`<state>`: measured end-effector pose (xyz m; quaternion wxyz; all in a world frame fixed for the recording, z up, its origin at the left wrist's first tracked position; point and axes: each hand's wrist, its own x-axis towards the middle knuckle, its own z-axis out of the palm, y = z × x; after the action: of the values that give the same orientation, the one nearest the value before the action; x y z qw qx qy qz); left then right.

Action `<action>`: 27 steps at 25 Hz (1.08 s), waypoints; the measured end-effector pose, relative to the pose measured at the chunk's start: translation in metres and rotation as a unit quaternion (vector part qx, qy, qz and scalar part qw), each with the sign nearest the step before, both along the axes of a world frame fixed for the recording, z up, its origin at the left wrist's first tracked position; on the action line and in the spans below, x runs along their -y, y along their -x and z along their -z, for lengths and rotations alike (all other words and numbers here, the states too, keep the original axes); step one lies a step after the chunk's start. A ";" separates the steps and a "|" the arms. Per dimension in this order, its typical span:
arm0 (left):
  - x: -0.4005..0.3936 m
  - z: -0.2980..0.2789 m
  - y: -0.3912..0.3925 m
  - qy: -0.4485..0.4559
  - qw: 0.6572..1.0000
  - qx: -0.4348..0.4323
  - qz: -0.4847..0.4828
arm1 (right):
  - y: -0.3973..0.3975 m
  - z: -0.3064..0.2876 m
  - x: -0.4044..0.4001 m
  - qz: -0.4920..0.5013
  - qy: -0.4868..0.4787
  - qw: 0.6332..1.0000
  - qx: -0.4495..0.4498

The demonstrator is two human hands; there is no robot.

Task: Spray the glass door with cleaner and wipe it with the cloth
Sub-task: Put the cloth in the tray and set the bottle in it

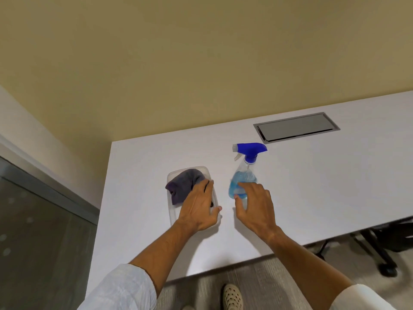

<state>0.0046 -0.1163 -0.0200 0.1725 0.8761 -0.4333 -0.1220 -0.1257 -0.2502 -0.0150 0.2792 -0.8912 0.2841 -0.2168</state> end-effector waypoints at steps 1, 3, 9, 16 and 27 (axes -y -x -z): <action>0.007 0.001 0.002 0.006 1.000 -0.019 -0.007 | 0.004 0.001 0.009 0.012 -0.014 1.000 -0.008; 0.022 0.003 0.005 0.021 0.999 -0.035 -0.015 | 0.008 0.005 0.030 0.038 -0.044 0.998 -0.022; 0.075 0.008 0.002 0.049 0.990 -0.114 -0.068 | -0.009 0.016 0.087 0.046 -0.159 0.984 -0.066; 0.106 0.025 -0.001 0.101 0.974 -0.163 -0.123 | -0.031 0.027 0.119 -0.055 -0.203 0.971 -0.117; 0.099 0.013 -0.002 0.132 0.967 -0.176 -0.126 | -0.024 0.015 0.118 -0.076 -0.204 0.971 -0.098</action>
<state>0.0062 -0.2153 -0.0327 0.3739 0.8577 -0.2948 -0.1939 -0.1014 -0.3685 -0.0299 0.4420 -0.8511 0.2798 -0.0443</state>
